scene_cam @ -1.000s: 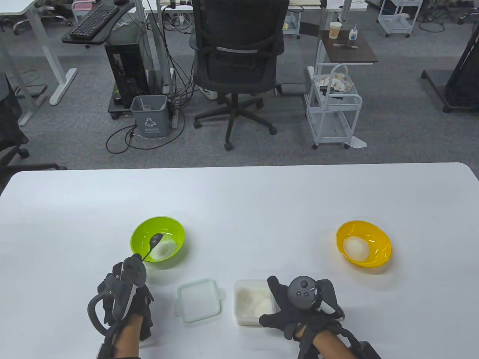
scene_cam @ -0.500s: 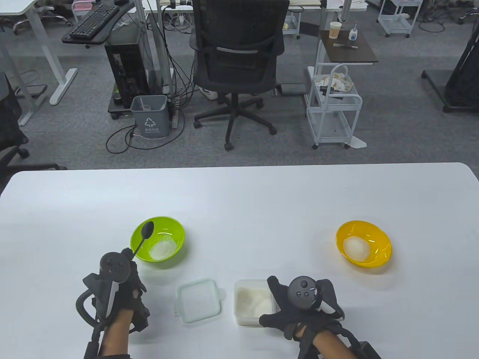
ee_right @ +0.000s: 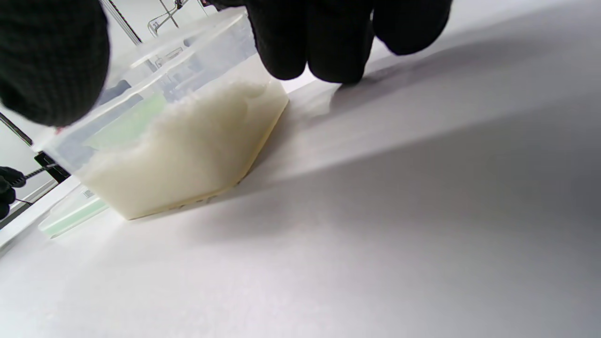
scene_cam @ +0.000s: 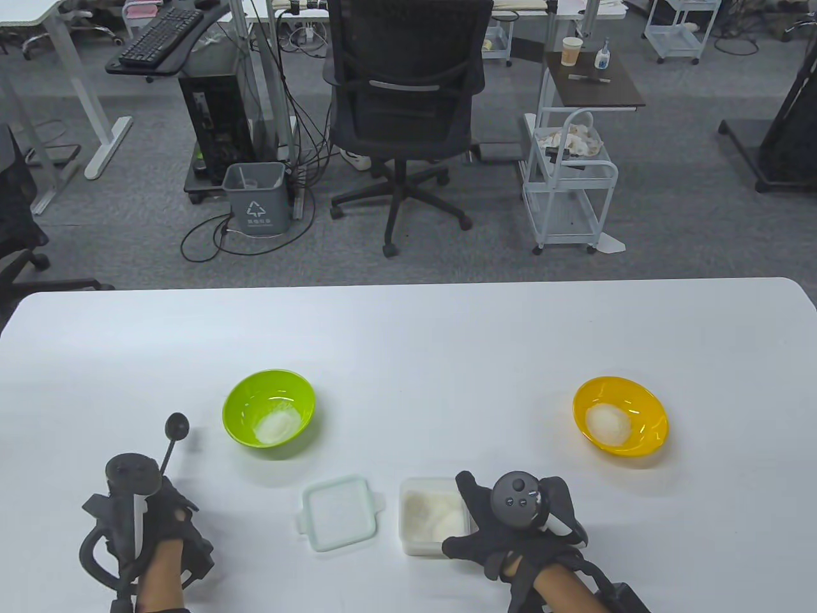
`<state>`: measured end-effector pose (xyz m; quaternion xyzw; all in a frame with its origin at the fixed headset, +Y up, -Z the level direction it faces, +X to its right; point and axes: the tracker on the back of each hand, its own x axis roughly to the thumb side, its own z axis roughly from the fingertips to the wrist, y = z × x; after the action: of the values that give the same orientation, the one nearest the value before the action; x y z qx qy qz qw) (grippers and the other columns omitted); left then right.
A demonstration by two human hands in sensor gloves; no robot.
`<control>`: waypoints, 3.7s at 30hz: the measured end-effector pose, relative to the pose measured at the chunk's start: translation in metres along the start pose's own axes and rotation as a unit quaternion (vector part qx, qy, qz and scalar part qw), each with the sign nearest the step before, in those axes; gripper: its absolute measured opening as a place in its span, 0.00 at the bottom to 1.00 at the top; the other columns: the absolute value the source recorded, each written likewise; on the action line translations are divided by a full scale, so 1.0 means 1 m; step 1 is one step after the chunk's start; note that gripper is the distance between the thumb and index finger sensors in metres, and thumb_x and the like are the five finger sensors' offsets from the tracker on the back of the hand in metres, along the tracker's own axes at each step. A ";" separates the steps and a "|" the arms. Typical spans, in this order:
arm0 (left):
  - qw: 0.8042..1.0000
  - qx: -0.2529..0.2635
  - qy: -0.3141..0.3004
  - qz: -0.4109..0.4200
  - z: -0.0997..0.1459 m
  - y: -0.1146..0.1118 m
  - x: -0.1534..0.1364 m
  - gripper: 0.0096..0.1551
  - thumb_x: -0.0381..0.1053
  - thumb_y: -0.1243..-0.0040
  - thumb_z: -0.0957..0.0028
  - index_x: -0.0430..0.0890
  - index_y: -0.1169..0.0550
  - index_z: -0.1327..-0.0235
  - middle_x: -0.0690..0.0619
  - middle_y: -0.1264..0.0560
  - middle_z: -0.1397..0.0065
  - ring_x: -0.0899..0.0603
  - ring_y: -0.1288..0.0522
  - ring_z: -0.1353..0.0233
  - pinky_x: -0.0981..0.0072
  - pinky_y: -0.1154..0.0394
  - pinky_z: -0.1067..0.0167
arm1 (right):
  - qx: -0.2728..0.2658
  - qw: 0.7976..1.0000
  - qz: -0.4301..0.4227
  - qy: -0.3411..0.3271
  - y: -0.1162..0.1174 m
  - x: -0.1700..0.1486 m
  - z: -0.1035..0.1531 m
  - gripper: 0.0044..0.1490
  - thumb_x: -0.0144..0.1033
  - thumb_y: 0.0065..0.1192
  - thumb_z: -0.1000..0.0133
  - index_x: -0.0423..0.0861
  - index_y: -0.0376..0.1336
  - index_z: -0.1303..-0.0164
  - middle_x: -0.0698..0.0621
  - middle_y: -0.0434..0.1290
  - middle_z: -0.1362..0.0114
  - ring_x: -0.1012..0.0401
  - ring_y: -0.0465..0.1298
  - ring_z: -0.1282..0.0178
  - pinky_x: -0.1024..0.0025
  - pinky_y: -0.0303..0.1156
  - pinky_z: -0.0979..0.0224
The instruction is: Scoop white sugar from container into bowls
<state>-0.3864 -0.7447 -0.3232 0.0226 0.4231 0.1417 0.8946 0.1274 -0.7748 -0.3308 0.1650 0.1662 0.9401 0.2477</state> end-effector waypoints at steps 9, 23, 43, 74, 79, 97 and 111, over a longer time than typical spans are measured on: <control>0.997 -0.061 -0.018 -0.040 0.000 -0.017 0.013 0.28 0.54 0.35 0.53 0.61 0.19 0.36 0.61 0.17 0.40 0.54 0.13 0.48 0.50 0.24 0.35 | 0.000 1.000 -0.001 0.000 0.000 0.000 0.000 0.64 0.68 0.68 0.51 0.54 0.37 0.18 0.42 0.54 0.15 0.44 0.62 0.18 0.44 0.57 0.20; 0.994 -0.048 -0.051 -0.086 0.004 -0.021 0.018 0.36 0.64 0.37 0.54 0.62 0.25 0.29 0.60 0.22 0.29 0.51 0.16 0.37 0.48 0.26 0.31 | 0.000 1.000 -0.001 0.000 0.000 0.000 0.000 0.64 0.68 0.68 0.51 0.55 0.37 0.18 0.42 0.54 0.15 0.44 0.62 0.18 0.44 0.57 0.20; 0.919 -0.088 -0.374 -0.088 0.096 0.013 0.095 0.44 0.71 0.39 0.56 0.65 0.34 0.21 0.57 0.35 0.16 0.44 0.29 0.19 0.42 0.37 0.22 | 0.001 1.000 -0.001 0.000 -0.001 0.000 0.000 0.64 0.68 0.68 0.51 0.54 0.37 0.18 0.42 0.54 0.15 0.44 0.62 0.18 0.43 0.57 0.20; 0.816 -0.259 -0.454 -0.248 0.132 -0.077 0.129 0.69 0.77 0.30 0.68 0.63 0.53 0.17 0.57 0.54 0.10 0.42 0.48 0.09 0.40 0.53 0.15 | 0.002 1.000 0.000 0.001 0.000 0.000 0.000 0.64 0.68 0.68 0.51 0.54 0.37 0.18 0.42 0.54 0.15 0.44 0.62 0.18 0.43 0.57 0.20; 0.817 -0.258 -0.462 -0.229 0.134 -0.061 0.134 0.69 0.77 0.29 0.68 0.63 0.52 0.17 0.56 0.53 0.10 0.41 0.47 0.10 0.40 0.53 0.15 | 0.004 1.000 -0.001 0.002 0.000 0.000 -0.001 0.64 0.67 0.68 0.51 0.54 0.37 0.17 0.41 0.54 0.15 0.43 0.61 0.18 0.43 0.57 0.20; 0.780 -0.222 -0.565 -0.153 0.210 -0.022 0.187 0.67 0.76 0.29 0.67 0.65 0.50 0.16 0.58 0.54 0.09 0.42 0.48 0.09 0.39 0.55 0.14 | -0.184 0.948 -0.256 0.055 -0.030 -0.009 0.020 0.43 0.60 0.62 0.46 0.46 0.63 0.27 0.36 0.75 0.32 0.50 0.83 0.53 0.54 0.74 0.43; 0.767 -0.224 -0.596 -0.079 0.224 -0.038 0.175 0.66 0.79 0.34 0.67 0.66 0.52 0.17 0.58 0.55 0.09 0.41 0.49 0.08 0.39 0.55 0.15 | -0.129 0.940 -0.308 0.068 -0.019 0.000 0.014 0.35 0.49 0.72 0.48 0.42 0.69 0.36 0.41 0.83 0.48 0.58 0.84 0.69 0.59 0.78 0.53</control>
<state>-0.1010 -0.7151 -0.3169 -0.1317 -0.2390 0.1194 0.9546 0.1406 -0.7565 -0.3261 0.0078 0.1030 0.8400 0.5327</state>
